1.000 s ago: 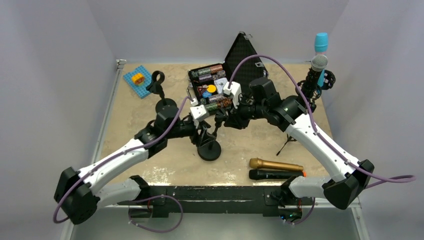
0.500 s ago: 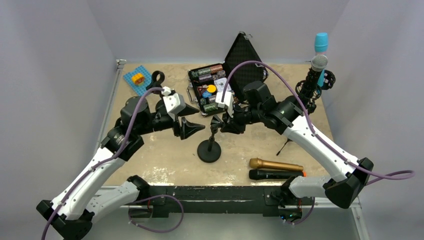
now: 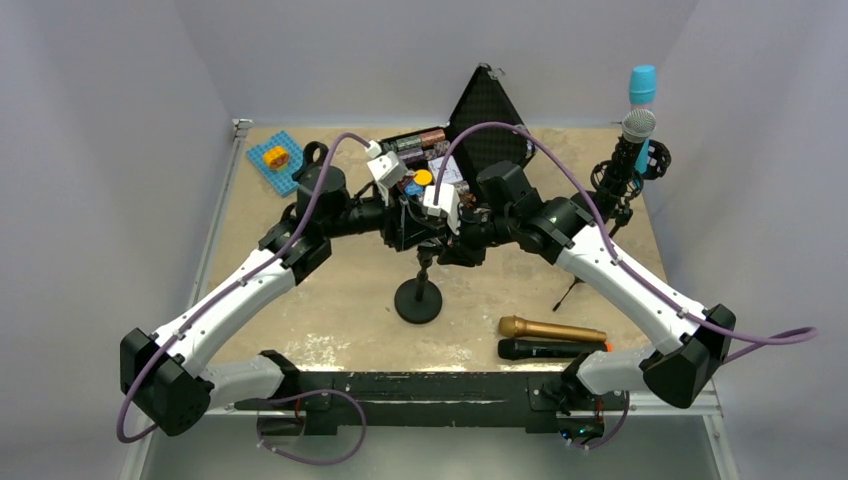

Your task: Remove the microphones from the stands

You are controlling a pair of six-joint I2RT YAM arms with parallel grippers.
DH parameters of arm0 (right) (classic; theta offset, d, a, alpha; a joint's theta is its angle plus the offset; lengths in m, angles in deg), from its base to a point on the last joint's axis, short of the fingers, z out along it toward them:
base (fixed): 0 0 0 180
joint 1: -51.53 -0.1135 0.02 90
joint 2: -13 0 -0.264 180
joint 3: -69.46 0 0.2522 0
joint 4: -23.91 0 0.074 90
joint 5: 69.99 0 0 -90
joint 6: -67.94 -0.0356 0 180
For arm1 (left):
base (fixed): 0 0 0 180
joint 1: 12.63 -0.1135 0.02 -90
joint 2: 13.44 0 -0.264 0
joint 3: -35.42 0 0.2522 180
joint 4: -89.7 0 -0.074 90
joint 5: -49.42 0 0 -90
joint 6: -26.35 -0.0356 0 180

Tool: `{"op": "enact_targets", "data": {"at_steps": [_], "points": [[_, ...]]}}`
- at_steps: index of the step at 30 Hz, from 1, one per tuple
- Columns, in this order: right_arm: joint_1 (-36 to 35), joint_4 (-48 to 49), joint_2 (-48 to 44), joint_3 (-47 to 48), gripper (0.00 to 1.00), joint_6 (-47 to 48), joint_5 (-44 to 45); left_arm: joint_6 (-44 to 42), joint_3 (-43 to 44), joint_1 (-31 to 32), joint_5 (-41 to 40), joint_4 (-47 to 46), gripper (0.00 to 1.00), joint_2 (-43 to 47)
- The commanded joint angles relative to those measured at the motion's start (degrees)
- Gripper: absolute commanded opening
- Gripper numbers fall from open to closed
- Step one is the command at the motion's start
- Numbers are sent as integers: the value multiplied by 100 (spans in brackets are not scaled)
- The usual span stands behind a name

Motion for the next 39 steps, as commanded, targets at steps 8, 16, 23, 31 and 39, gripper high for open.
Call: {"op": "enact_targets", "data": {"at_steps": [8, 16, 23, 31, 39], "points": [[-37, 156, -62, 8, 0, -50, 111, -75, -679, 4, -110, 107, 56, 272], [-56, 230, 61, -175, 0, -4, 144, -272, -1214, 3, -243, 43, 54, 268], [-93, 376, 143, -347, 0, -130, 135, -393, -1690, 4, -234, 97, 55, 491], [-90, -160, -118, 208, 74, 144, -59, -1677, -1379, -10, 680, 728, 68, 1170], [166, -989, -705, 784, 86, -162, -311, -4051, -261, 18, 1588, 2389, 76, 727]]}}
